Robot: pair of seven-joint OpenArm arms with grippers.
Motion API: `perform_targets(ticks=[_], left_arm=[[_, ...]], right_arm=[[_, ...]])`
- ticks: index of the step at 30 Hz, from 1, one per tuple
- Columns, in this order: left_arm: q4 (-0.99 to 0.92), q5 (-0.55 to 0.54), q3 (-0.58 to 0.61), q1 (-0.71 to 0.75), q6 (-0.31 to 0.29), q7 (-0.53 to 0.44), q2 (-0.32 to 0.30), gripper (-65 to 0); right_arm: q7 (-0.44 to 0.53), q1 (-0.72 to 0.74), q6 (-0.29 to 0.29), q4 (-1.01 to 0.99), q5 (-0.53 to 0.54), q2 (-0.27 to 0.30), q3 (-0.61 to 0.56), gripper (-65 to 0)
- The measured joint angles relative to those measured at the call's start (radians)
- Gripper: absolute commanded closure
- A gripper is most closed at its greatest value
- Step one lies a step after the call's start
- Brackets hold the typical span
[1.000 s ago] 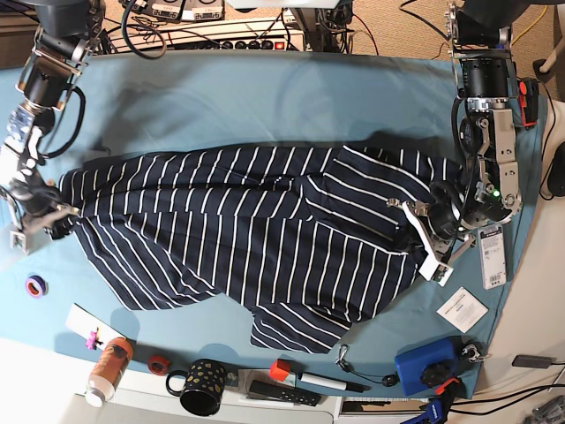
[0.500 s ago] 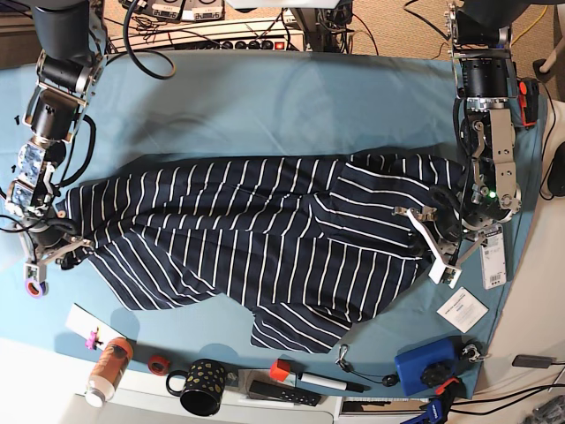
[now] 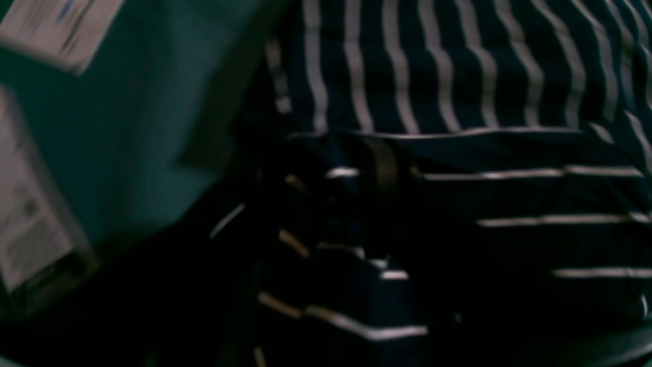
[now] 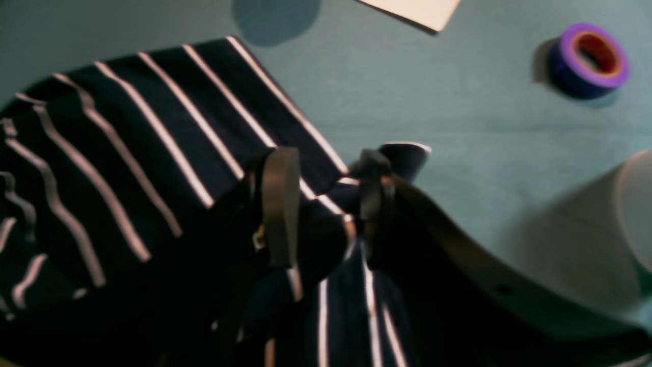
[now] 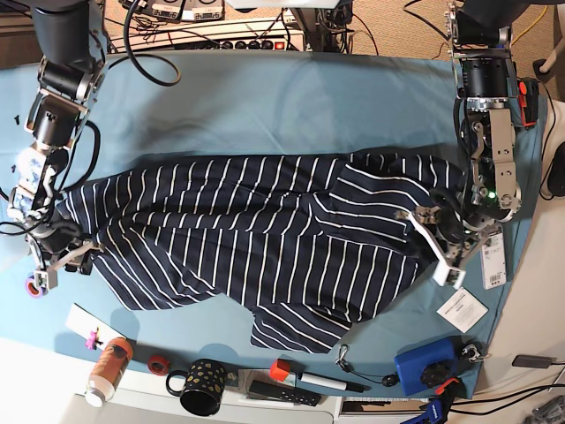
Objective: Layout the t-shirt on the table in an organized manner, then fold the t-shirt properly
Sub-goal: 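Release the shirt with both grippers and lift them clear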
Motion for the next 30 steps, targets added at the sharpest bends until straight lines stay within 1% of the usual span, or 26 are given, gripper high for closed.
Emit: perform_targets(ticks=[2,4,5,7,9,12,14,16,17,19,20,22,23,24,25,26,28,30], left_arm=[[0.016,-0.005,0.0,-0.002,0.028,0.056,0.001,-25.0],[0.049,-0.033,-0.002,-0.018,0.028,0.158,-0.001,-24.9],[0.074,-0.063,-0.008,-0.029,0.025,0.21,-0.002,-24.9],[0.141,-0.137,-0.03,-0.047,0.015,0.284,-0.017,-24.9],[0.209,-0.175,-0.077,-0.043,0.0,0.292,-0.044,-24.9],[0.278,-0.185,-0.198,0.038,0.005,0.295,-0.093,-24.9],[0.318,-0.226,-0.299,0.115,0.001,0.317,-0.11,-24.9],[0.356,-0.302,-0.395,0.183,-0.044,0.317,-0.121,-24.9],[0.371,-0.347,-0.442,0.211,-0.067,0.32,-0.126,-24.9],[0.393,-0.417,-0.53,0.264,-0.106,0.336,-0.129,-24.9],[0.397,-0.441,-0.57,0.288,-0.122,0.343,-0.129,-24.9],[0.394,-0.472,-0.644,0.332,-0.142,0.365,-0.127,-24.9],[0.393,-0.483,-0.676,0.348,-0.143,0.369,-0.126,-24.9],[0.393,-0.501,-0.704,0.362,-0.146,0.369,-0.126,-24.9],[0.394,-0.521,-0.728,0.373,-0.154,0.369,-0.126,-24.9],[0.394,-0.537,-0.746,0.381,-0.17,0.375,-0.126,-24.9],[0.394,-0.581,-0.759,0.398,-0.206,0.398,-0.126,-24.9],[0.394,-0.588,-0.76,0.413,-0.22,0.413,-0.124,-24.9]], right_arm=[[-0.055,0.004,-0.002,0.023,0.067,-0.002,0.008,-20.4],[-0.115,0.003,0.002,0.076,0.127,-0.006,0.029,-20.4],[-0.145,0.003,0.015,0.112,0.153,-0.006,0.045,-20.4],[-0.23,0.004,0.075,0.201,0.195,-0.005,0.088,-20.3],[-0.317,0.005,0.105,0.303,0.248,-0.002,0.138,-20.3],[-0.439,0.012,0.104,0.458,0.295,-0.002,0.236,-20.3],[-0.515,0.016,0.106,0.537,0.331,0.002,0.311,-20.3],[-0.59,0.011,0.107,0.572,0.374,0.019,0.378,-20.3],[-0.61,0.002,0.106,0.574,0.404,0.032,0.407,-20.3],[-0.634,-0.038,0.105,0.574,0.447,0.049,0.466,-20.3],[-0.64,-0.068,0.105,0.573,0.448,0.051,0.493,-20.3],[-0.647,-0.137,0.104,0.573,0.451,0.049,0.528,-20.3],[-0.647,-0.176,0.105,0.572,0.451,0.046,0.533,-20.3],[-0.645,-0.22,0.11,0.572,0.451,0.044,0.534,-20.3],[-0.638,-0.266,0.136,0.571,0.446,0.039,0.534,-20.3],[-0.626,-0.311,0.15,0.57,0.433,0.029,0.534,-20.3],[-0.578,-0.396,0.142,0.568,0.393,-0.002,0.534,-20.3],[-0.52,-0.472,0.148,0.567,0.395,-0.04,0.531,-20.3]])
